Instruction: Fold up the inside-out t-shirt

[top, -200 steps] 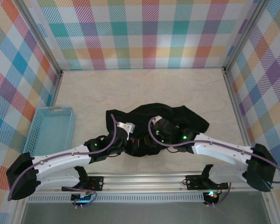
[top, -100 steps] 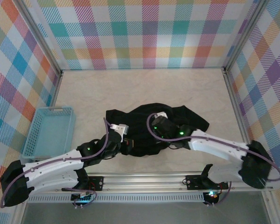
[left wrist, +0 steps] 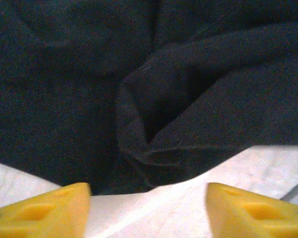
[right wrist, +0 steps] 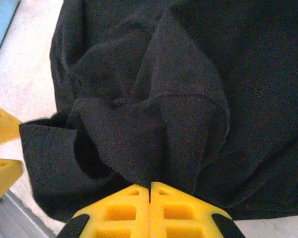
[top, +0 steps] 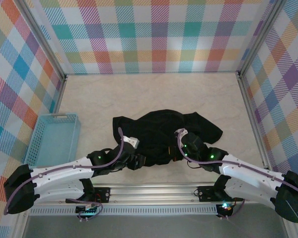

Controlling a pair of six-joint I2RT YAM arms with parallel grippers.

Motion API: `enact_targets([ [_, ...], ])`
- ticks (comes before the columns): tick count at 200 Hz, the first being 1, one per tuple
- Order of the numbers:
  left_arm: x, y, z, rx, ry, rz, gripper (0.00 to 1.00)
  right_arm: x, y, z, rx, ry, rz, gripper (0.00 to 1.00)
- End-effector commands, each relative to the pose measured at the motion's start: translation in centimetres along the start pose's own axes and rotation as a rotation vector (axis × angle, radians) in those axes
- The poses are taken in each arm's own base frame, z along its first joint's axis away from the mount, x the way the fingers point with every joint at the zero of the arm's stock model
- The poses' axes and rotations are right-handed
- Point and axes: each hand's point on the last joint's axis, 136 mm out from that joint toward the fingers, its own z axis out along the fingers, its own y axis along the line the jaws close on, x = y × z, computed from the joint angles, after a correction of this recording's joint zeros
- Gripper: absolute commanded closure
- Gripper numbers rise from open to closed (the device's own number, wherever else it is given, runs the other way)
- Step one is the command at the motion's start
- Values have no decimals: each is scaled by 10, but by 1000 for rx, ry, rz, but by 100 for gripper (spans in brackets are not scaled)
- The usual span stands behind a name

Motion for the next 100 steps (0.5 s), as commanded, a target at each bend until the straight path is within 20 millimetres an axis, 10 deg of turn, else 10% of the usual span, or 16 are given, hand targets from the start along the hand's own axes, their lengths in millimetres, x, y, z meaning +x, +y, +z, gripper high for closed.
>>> enact_targets([
  [1, -27, -18, -13, 23, -56, 33, 28, -1, 9, -2, -65, -21, 19, 100],
  [44, -45, -52, 7, 76, -35, 34, 23, 20, -4, 3, -17, 38, 33, 99],
  [100, -18, -59, 41, 1, 63, 94, 46, 5, 1, -3, 17, 35, -8, 63],
])
